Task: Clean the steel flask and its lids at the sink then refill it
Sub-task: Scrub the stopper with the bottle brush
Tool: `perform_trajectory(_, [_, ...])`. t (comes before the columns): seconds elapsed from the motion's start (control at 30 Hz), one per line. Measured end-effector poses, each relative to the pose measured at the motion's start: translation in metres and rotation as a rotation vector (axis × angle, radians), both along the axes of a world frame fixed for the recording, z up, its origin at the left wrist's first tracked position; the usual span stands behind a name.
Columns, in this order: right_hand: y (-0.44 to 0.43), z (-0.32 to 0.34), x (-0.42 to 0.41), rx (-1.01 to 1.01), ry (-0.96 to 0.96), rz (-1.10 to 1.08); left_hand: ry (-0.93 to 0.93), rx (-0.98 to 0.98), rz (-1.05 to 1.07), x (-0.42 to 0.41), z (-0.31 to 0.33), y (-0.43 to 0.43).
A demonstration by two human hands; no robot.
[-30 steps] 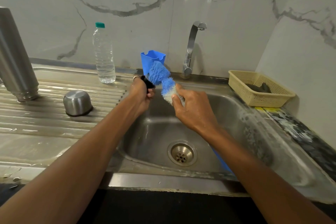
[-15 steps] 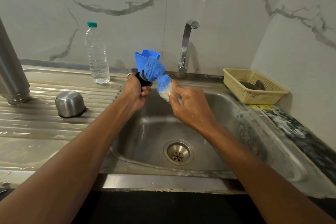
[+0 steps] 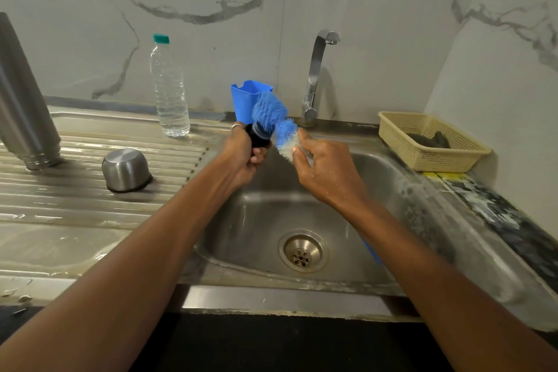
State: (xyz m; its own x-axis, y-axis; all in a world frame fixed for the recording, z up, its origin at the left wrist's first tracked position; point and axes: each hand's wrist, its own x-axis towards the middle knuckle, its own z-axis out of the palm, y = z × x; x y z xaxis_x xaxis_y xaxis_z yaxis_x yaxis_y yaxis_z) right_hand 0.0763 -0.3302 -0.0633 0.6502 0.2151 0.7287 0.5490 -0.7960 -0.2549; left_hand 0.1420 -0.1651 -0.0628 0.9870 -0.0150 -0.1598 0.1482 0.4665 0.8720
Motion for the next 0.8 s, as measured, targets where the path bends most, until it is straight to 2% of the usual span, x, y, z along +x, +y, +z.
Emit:
perform_trajectory(0.17, [0.001,-0.002,-0.005,-0.02,-0.042,0.077,0.0,-0.056,0.014,0.005,0.002,0.006])
perform_trajectory(0.3, [0.0,-0.001,0.001,-0.006,-0.029,0.028,0.003,-0.064,-0.006,0.001,0.003,0.005])
perform_trajectory(0.53, [-0.003,-0.001,-0.002,-0.015,-0.022,0.062,0.011,-0.118,0.041,0.0,0.008,0.011])
perform_trajectory(0.67, [-0.007,-0.001,0.004,0.004,-0.006,0.017,0.023,-0.062,0.022,0.003,0.006,0.005])
perform_trajectory(0.8, [0.001,-0.001,-0.007,-0.031,-0.042,0.1,0.035,-0.082,0.035,0.005,0.002,0.009])
